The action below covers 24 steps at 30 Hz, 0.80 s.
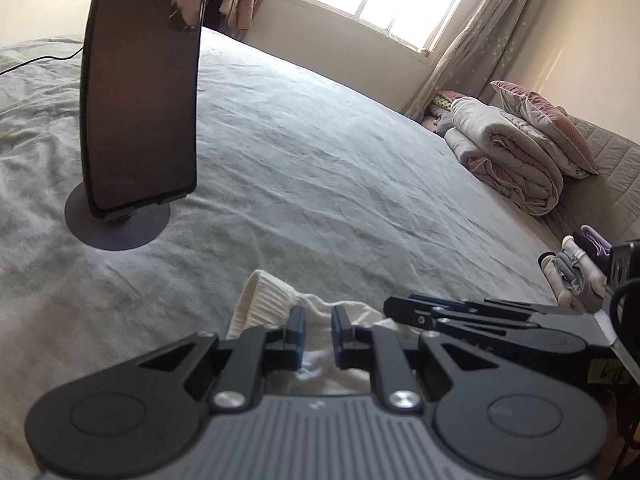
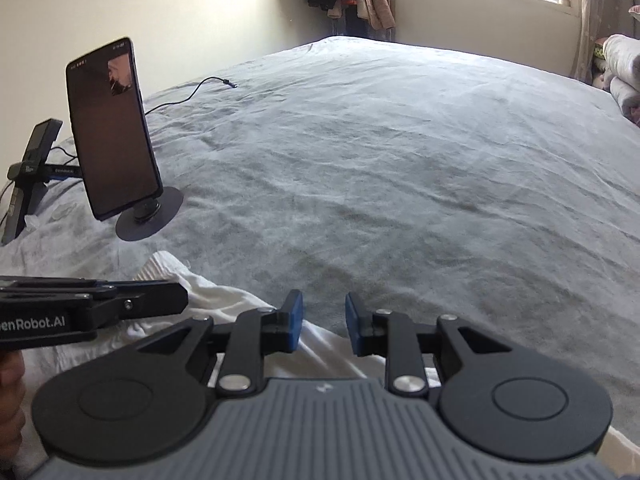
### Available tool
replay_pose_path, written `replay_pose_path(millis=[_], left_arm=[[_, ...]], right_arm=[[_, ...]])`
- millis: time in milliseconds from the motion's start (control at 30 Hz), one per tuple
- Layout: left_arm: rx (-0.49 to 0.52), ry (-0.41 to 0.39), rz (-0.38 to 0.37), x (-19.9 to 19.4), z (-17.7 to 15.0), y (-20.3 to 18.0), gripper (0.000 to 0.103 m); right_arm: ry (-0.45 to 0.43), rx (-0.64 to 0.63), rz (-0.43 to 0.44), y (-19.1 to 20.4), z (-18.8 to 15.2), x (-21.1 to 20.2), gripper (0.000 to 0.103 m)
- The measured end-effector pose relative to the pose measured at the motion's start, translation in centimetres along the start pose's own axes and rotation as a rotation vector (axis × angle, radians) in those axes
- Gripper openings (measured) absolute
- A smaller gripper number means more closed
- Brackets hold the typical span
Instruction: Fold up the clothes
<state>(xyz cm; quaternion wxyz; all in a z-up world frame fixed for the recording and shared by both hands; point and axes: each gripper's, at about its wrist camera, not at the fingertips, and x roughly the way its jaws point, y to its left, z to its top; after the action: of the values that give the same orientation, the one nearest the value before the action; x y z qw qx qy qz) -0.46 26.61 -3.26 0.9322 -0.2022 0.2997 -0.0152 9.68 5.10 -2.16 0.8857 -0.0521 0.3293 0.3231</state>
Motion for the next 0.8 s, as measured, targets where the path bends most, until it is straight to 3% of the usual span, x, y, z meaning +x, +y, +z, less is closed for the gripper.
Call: replay_pose_path(millis=[133, 433, 800], left_arm=[[0.027, -0.010, -0.012, -0.4, 0.3, -0.9, 0.021], [0.129, 0.066, -0.045, 1.2, -0.3, -5.0, 0.034], [0.318, 0.169, -0.122, 5.4, -1.7, -13.2, 0.045]], right_arm=[[-0.016, 0.013, -0.022, -1.8, -0.5, -2.7, 0.028], [-0.012, 0.027, -0.137, -7.8, -3.9, -10.2, 0.028], [0.014, 0.109, -0.290, -14.6, -10.1, -18.3, 0.030]])
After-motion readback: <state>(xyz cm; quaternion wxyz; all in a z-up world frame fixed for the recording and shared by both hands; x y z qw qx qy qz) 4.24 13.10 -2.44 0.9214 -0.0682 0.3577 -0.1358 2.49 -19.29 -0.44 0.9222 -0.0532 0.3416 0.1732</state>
